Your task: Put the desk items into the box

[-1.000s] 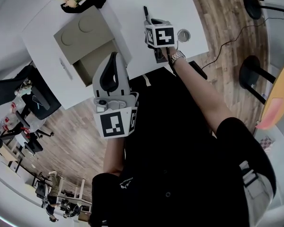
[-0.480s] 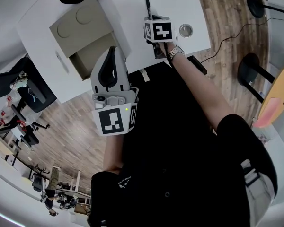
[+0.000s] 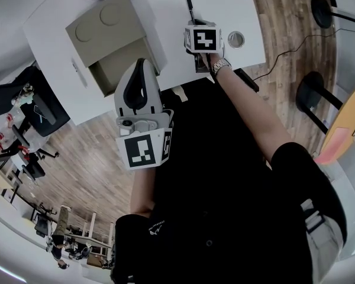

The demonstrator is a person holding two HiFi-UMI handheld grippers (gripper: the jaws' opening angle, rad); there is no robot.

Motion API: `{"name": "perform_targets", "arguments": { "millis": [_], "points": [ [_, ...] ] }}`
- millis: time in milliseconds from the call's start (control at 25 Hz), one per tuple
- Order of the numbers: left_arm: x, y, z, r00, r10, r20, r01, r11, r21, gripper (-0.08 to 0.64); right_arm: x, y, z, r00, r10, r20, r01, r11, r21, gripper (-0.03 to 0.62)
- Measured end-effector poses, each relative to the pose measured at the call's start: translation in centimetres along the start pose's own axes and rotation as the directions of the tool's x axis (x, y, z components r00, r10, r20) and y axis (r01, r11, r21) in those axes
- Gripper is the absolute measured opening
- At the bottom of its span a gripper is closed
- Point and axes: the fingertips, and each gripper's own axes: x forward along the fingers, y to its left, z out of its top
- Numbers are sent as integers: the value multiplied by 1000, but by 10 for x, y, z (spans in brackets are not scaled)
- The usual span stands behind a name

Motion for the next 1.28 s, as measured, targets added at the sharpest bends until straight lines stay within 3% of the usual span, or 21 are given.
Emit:
{"name": "perform_targets", "arguments": {
  "millis": [720,1280],
  "points": [
    [-33,18,5,998,-48,30,48,999,24,8,-39,20,16,993,2,115,-11,997,75,40],
    [-86,81,12,995,-92,41,90,995,42,8,-94,86,26,970,12,242,-41,992,118,40]
  ]
}}
